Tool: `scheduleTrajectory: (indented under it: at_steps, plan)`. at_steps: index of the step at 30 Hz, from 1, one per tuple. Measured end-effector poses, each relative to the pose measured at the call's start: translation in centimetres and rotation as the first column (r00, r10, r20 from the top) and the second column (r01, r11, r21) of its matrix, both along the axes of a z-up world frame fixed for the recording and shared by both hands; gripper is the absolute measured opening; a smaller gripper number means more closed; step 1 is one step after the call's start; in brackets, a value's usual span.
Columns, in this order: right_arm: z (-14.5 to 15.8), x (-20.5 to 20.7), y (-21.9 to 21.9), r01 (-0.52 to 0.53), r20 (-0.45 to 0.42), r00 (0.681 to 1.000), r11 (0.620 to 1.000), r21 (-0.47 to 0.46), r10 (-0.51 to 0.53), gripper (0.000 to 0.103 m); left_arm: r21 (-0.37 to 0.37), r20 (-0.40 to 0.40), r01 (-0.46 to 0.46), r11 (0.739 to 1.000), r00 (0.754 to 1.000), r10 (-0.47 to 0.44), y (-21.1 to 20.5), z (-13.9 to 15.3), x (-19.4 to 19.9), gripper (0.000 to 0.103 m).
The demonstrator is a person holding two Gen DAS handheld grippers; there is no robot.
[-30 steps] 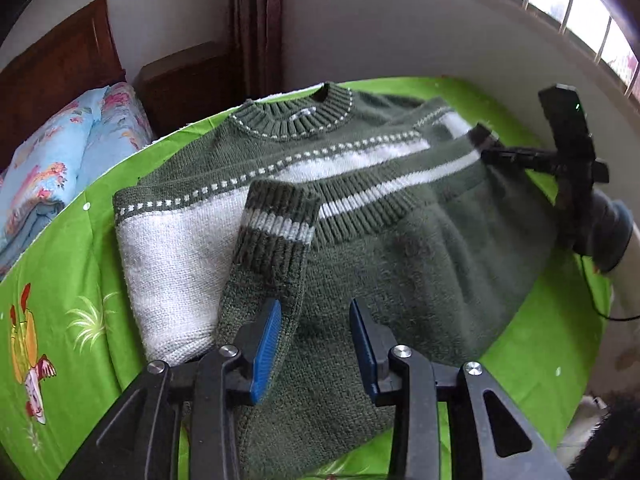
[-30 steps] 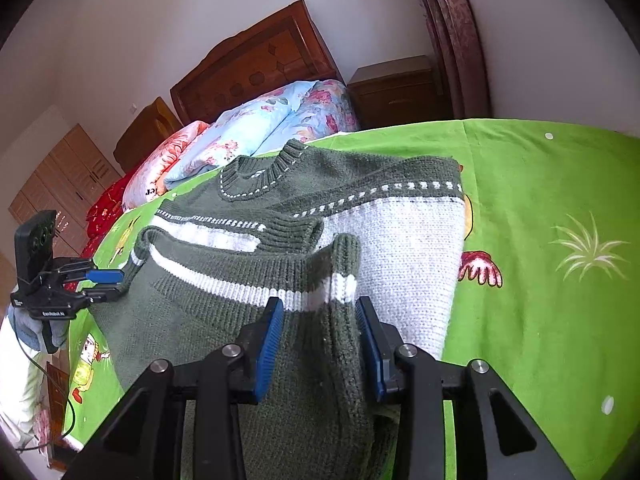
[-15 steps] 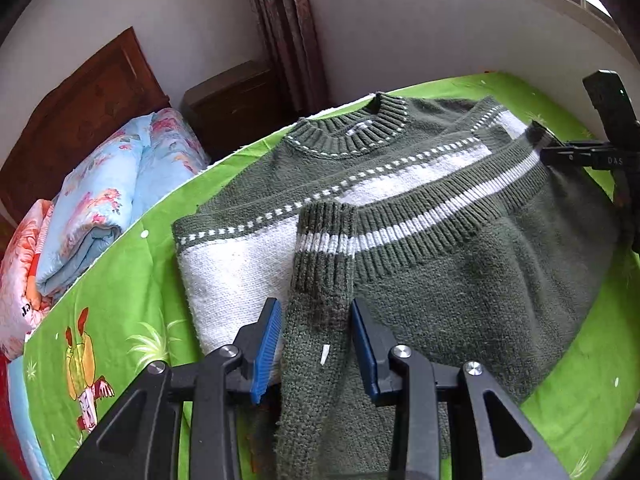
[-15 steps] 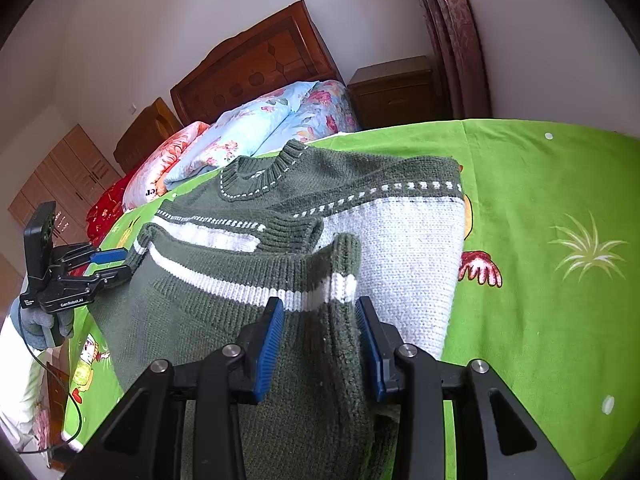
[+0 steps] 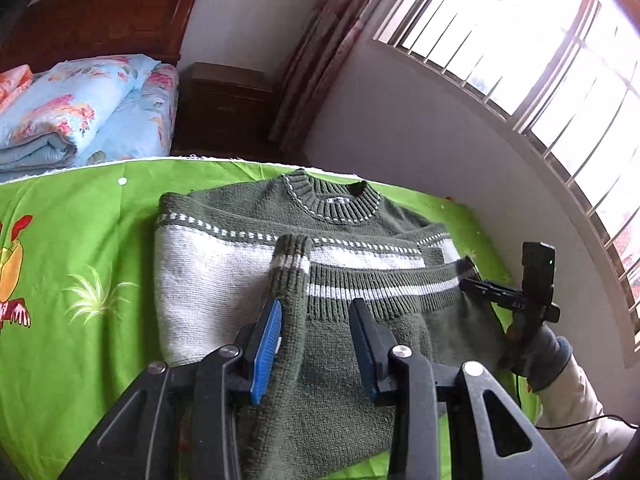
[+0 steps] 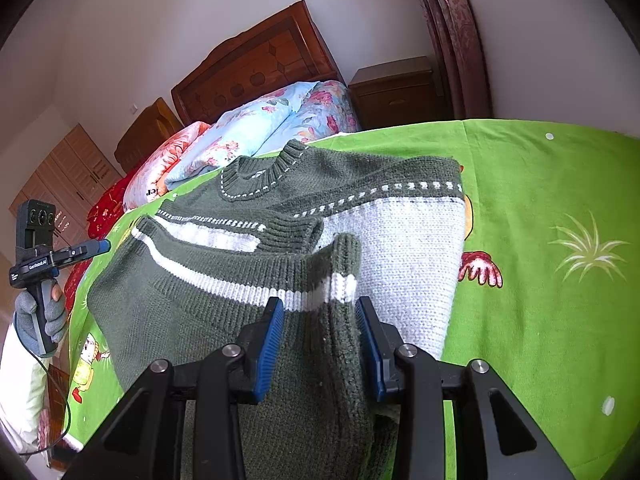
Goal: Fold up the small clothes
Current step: 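Lower the folded hem onto the sleeves with the right tool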
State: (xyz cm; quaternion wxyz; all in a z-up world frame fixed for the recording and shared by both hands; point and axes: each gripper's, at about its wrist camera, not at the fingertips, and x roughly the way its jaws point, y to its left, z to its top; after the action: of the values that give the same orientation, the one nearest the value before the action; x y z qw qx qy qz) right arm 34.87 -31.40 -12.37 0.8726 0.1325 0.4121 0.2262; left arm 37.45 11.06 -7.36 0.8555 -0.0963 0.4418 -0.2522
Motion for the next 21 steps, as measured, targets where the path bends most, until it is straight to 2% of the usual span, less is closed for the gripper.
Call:
scheduleTrajectory:
  at_steps: [4, 7, 9, 10, 13, 15, 16, 18, 19, 21]
  plan:
    - [0.1, 0.0, 0.1, 0.001, -0.002, 1.000, 1.000, -0.003, -0.001, 0.063, 0.203, -0.016, 0.021, 0.979, 1.000, -0.018, -3.1, -1.4, 0.4, 0.036]
    - [0.1, 0.0, 0.2, 0.001, -0.002, 1.000, 1.000, -0.004, -0.001, 0.063, 0.347, -0.021, 0.026, 0.938, 1.000, -0.020, -4.6, -3.0, 0.8, 0.036]
    - [0.1, 0.0, 0.2, 0.000, -0.002, 1.000, 1.000, -0.004, 0.000, 0.063, 0.406, -0.014, 0.021, 0.913, 1.000, -0.017, -4.8, -3.7, 0.9, 0.036]
    - [0.1, 0.0, 0.2, 0.001, -0.002, 1.000, 1.000, -0.005, -0.001, 0.063, 0.408, -0.011, 0.010, 0.913, 1.000, -0.006, -4.5, -3.8, 1.0, 0.036]
    - [0.1, 0.1, 0.2, -0.001, -0.004, 1.000, 1.000, -0.008, 0.001, 0.063, 0.361, -0.017, -0.027, 0.932, 0.999, 0.036, -3.1, -3.7, 1.5, 0.036]
    - [0.2, 0.1, 0.2, -0.002, -0.009, 1.000, 1.000, -0.008, 0.002, 0.062, 0.291, -0.046, -0.045, 0.956, 0.997, 0.061, -1.9, -3.8, 2.2, 0.036]
    - [0.2, 0.1, 0.1, 0.000, -0.011, 1.000, 1.000, -0.005, 0.000, 0.062, 0.235, -0.074, -0.050, 0.971, 0.995, 0.069, -1.3, -4.0, 2.7, 0.036]
    - [0.3, 0.1, -0.2, 0.007, -0.018, 1.000, 1.000, 0.015, -0.007, 0.064, 0.077, -0.157, -0.071, 0.995, 0.984, 0.082, 0.5, -4.7, 3.6, 0.036]
    - [0.3, 0.0, -0.5, 0.013, -0.021, 1.000, 0.999, 0.032, -0.012, 0.074, -0.014, -0.198, -0.094, 0.996, 0.976, 0.089, 1.4, -5.2, 4.0, 0.036]
    - [0.3, -0.2, -1.2, 0.028, -0.031, 0.999, 0.997, 0.076, -0.026, 0.079, -0.164, -0.267, -0.148, 0.975, 0.958, 0.101, 3.1, -6.2, 4.5, 0.036]
